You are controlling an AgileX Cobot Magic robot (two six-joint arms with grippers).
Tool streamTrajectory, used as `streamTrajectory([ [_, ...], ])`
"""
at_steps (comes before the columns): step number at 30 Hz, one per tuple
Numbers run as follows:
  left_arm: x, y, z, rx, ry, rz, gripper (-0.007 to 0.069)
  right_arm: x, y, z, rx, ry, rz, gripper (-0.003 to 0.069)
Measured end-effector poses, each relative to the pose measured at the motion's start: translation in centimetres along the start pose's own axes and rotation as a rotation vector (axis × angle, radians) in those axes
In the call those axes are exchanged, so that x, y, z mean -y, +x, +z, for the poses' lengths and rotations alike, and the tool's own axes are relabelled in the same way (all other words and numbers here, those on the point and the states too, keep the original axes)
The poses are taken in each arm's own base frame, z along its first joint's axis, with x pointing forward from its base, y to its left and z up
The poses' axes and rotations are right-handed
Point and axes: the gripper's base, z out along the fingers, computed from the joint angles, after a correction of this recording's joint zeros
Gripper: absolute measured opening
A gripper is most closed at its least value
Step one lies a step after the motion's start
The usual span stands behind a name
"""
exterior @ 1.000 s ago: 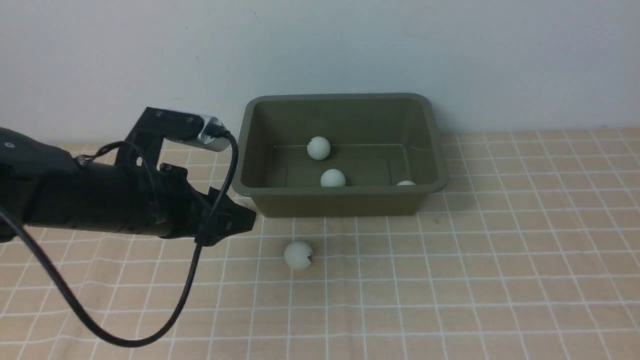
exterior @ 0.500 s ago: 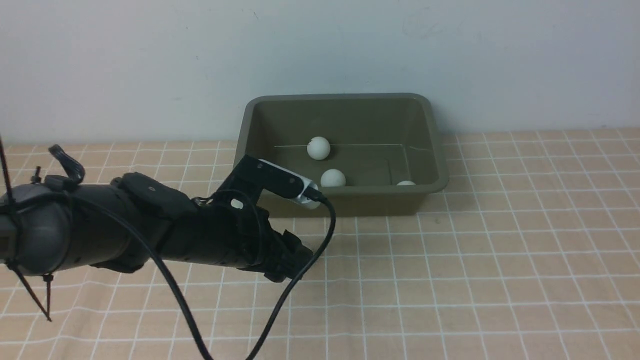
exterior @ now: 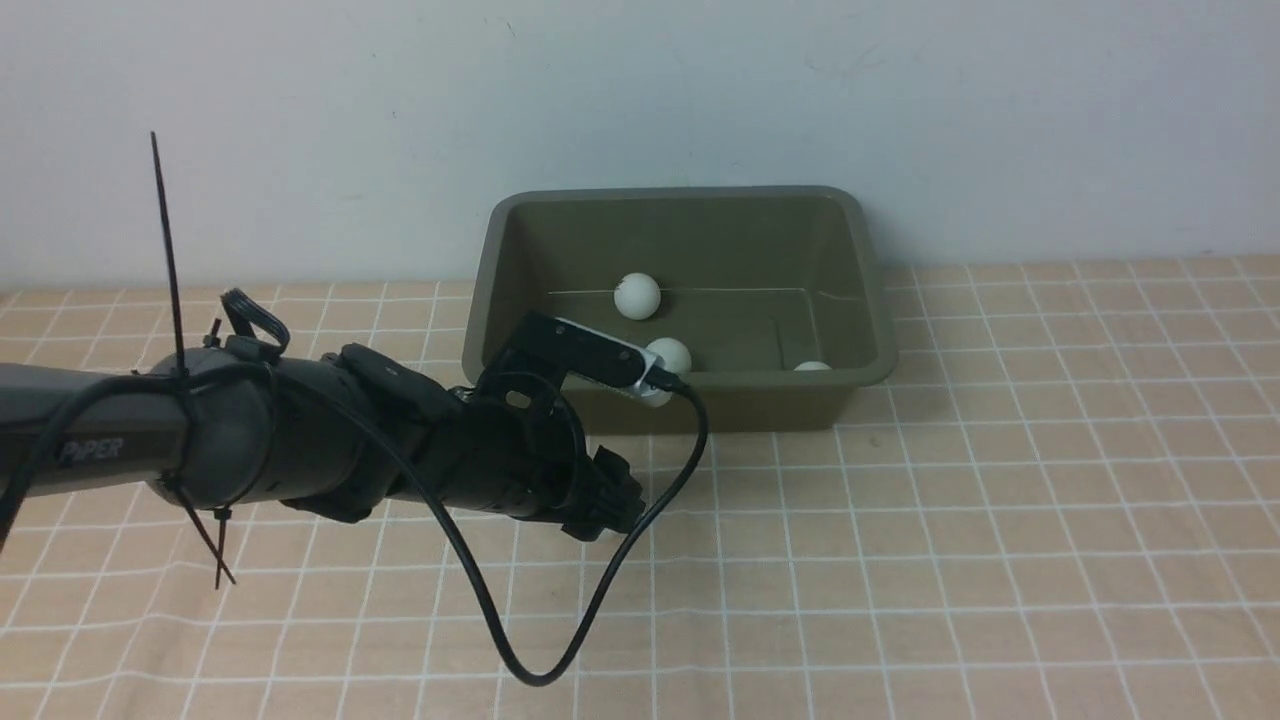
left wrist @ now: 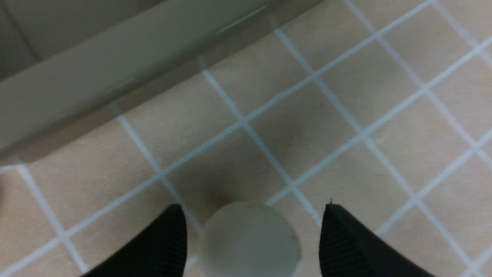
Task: Put the table tennis balls into the box on the light coffee tablecloth.
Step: 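Reach for and grasp a ping pong ball on the table beside the basket, then drop the ball into the bin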
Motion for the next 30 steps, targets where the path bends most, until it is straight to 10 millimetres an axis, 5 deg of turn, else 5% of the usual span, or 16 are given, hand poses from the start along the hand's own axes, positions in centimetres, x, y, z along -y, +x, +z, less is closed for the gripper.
streamTrajectory([
  [18,0.0,1.4,1.8,-0.066,0.032,0.030,0.0353,0.0,0.0,0.0,0.003,0.000,0.000,0.0274],
  [30,4.0,-6.5,-5.0,0.238,0.365,0.223,0.0353,0.0,0.0,0.0,0.003,0.004,-0.004,0.0274],
])
